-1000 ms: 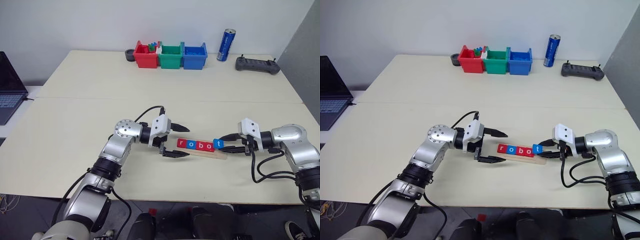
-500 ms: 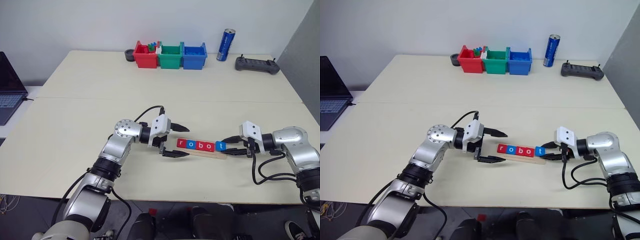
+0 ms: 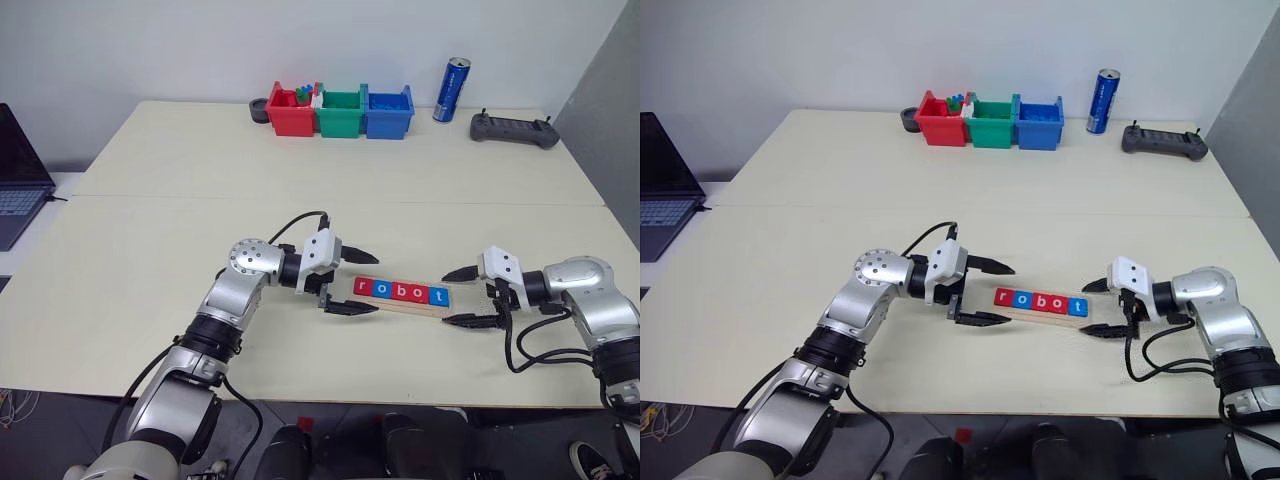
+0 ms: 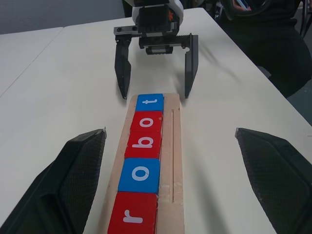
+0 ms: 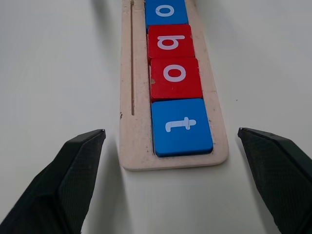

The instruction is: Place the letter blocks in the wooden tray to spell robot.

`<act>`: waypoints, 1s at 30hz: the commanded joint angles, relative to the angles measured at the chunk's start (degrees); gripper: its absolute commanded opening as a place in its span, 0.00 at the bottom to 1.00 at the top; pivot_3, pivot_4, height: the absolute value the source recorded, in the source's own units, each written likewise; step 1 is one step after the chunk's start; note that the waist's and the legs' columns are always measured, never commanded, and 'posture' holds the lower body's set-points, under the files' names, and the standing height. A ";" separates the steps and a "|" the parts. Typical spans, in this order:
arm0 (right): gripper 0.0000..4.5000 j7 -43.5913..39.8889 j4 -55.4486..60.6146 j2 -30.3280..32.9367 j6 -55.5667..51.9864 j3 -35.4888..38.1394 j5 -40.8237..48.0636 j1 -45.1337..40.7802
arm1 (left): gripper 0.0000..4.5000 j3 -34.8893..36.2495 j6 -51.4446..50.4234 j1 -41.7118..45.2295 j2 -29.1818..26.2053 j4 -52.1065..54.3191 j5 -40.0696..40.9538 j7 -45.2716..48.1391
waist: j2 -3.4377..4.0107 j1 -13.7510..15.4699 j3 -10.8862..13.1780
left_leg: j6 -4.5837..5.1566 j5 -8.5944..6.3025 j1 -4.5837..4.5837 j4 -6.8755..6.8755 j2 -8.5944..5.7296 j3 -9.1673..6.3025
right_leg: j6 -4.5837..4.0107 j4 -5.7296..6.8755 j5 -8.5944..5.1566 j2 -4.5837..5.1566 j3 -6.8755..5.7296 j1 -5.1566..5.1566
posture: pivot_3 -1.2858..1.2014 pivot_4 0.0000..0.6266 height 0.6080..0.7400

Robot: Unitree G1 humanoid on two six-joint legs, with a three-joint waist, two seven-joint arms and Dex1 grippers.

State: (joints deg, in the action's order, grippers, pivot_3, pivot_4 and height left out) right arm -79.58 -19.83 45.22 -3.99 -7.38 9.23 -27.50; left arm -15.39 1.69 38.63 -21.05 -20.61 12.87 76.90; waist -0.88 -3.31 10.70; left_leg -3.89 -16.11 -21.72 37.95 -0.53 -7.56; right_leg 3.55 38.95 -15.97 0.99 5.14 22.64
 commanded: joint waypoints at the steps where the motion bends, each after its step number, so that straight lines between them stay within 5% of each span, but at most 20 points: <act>1: 1.00 0.65 3.47 1.90 -2.47 3.13 2.15 -0.38 | 1.00 0.77 0.43 0.69 0.06 1.74 0.45 -0.01 | 0.00 0.01 0.00 | 0.00 0.00 0.00 0.00 0.00 0.00 | 0.00 0.00 0.00 0.00 0.00 0.00 | 0.52 0.24 1.00; 6: 1.00 1.47 4.97 3.97 -3.38 5.57 3.10 0.62 | 1.00 0.76 0.63 0.64 0.13 1.53 0.44 0.08 | 0.00 0.09 0.00 | 0.00 0.00 -0.01 0.00 -0.01 -0.01 | 0.00 -0.01 0.00 0.02 -0.01 0.00 | 0.52 0.24 1.00; 9: 0.87 1.92 5.28 4.24 -3.12 6.52 3.33 1.77 | 1.00 0.71 0.73 0.61 0.23 1.49 0.44 0.09 | 0.00 0.05 0.00 | 0.00 0.00 -0.01 0.00 0.00 -0.01 | 0.00 -0.01 0.00 0.01 -0.01 0.00 | 0.52 0.24 1.00; 20: 0.01 5.05 4.73 2.97 0.09 5.93 2.54 5.03 | 1.00 0.81 0.56 0.79 -0.12 1.58 0.43 0.38 | 0.00 0.02 0.00 | 0.00 0.00 -0.01 0.00 0.00 0.00 | 0.00 0.00 0.00 0.01 -0.01 0.00 | 0.52 0.24 1.00; 30: 0.00 6.39 6.56 2.03 -0.12 4.39 1.84 6.71 | 1.00 0.70 0.35 1.02 0.26 1.51 0.40 0.03 | 0.00 0.00 0.00 | 0.00 0.00 -0.01 0.00 -0.01 0.01 | 0.00 0.00 0.00 0.01 0.01 0.00 | 0.52 0.24 1.00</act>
State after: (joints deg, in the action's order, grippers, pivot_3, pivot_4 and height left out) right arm -73.59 -15.30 46.96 -4.55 -3.57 10.80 -20.61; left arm -15.40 1.69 38.65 -20.98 -20.61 12.87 76.98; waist -0.88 -3.31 10.70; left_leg -3.90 -16.11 -21.73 37.96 -0.54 -7.54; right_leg 3.55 38.96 -15.97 1.00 5.16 22.64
